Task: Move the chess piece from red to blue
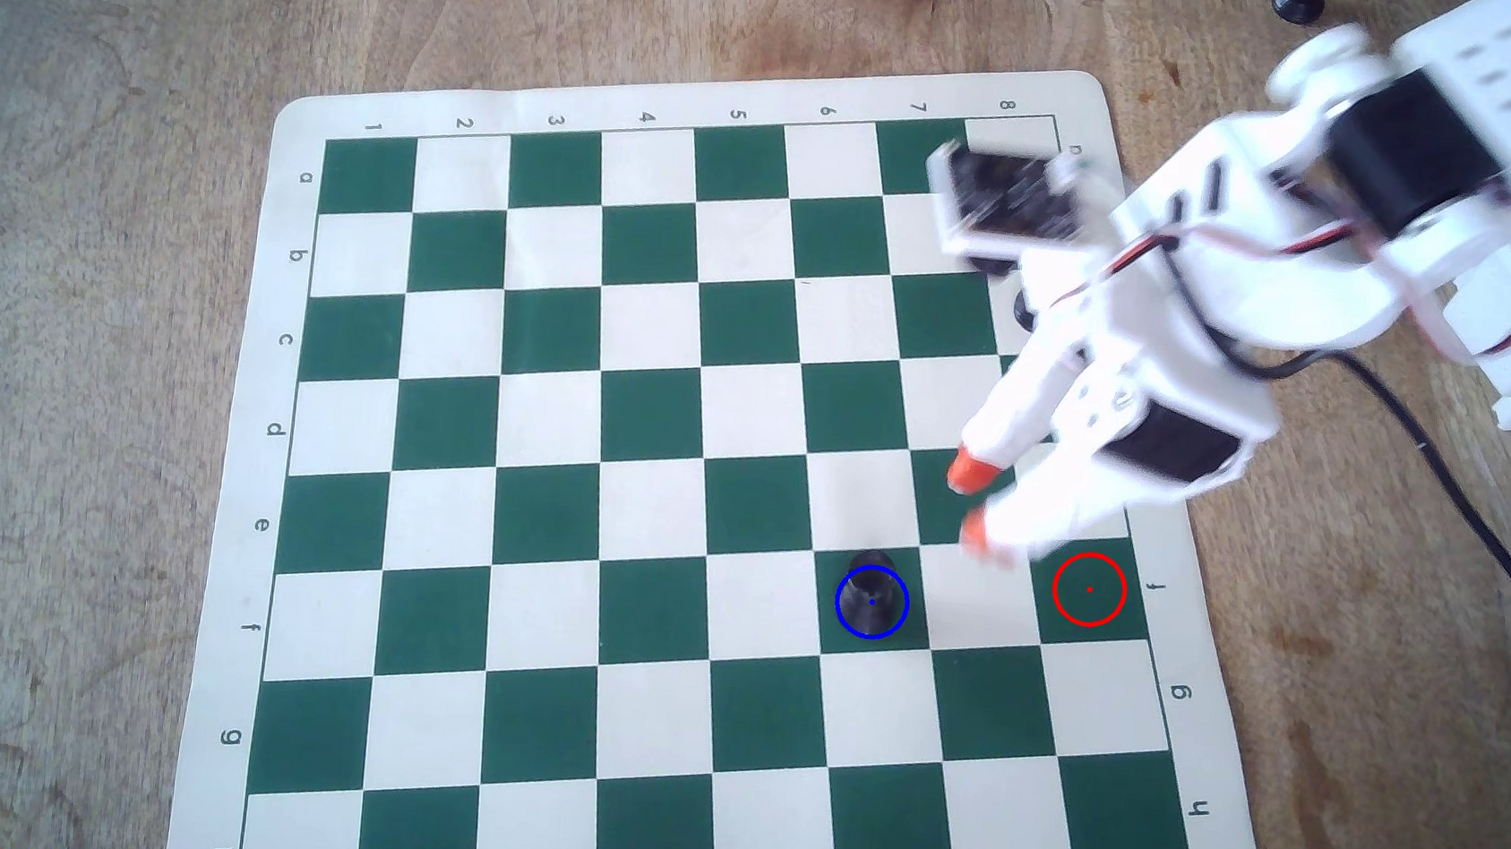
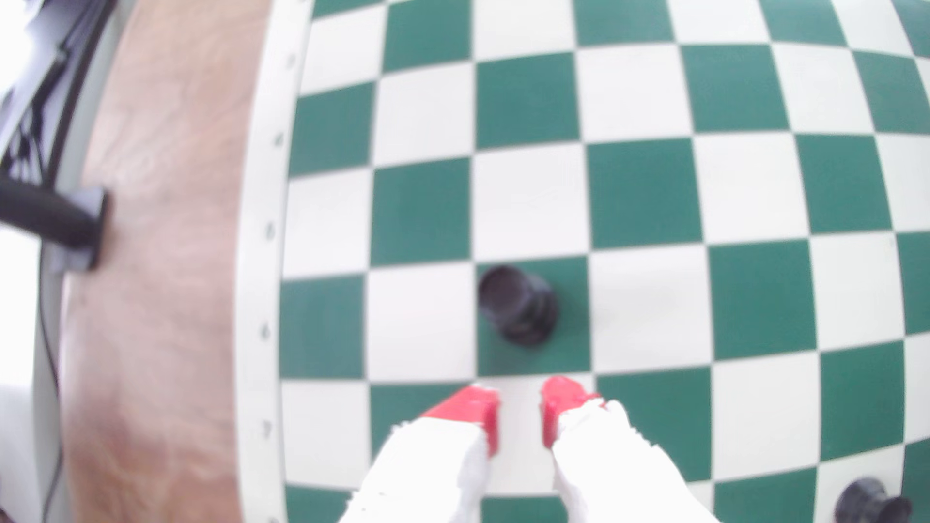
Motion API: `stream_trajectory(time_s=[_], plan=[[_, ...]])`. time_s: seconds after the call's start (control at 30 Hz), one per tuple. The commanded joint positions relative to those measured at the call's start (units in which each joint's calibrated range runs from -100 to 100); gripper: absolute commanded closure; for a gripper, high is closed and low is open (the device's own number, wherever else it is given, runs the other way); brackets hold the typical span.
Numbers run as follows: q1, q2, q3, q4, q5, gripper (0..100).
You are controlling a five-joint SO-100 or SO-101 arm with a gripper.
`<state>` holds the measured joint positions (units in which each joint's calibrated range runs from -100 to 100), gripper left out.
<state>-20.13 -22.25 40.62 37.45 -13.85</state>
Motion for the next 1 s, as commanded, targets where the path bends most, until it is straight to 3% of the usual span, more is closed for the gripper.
stream_trajectory(time_s=[0.0,0.13,0.33,0.4,0.53,0.8,0.97], plan=[[4.8,-27.2,12.8,-6.4,-0.9,100],[7.3,-40.6,24.4,-12.1,1.3,100],[9.3,-59.5,49.1,-34.7,7.0,100],[8.4,-71.0,55.1,-33.6,8.2,100],[13.4,-73.3,56.0,-40.7,9.1,100],[22.2,-73.4,59.4,-86.0,12.4,100],[22.4,-73.5,59.4,-108.0,15.3,100]])
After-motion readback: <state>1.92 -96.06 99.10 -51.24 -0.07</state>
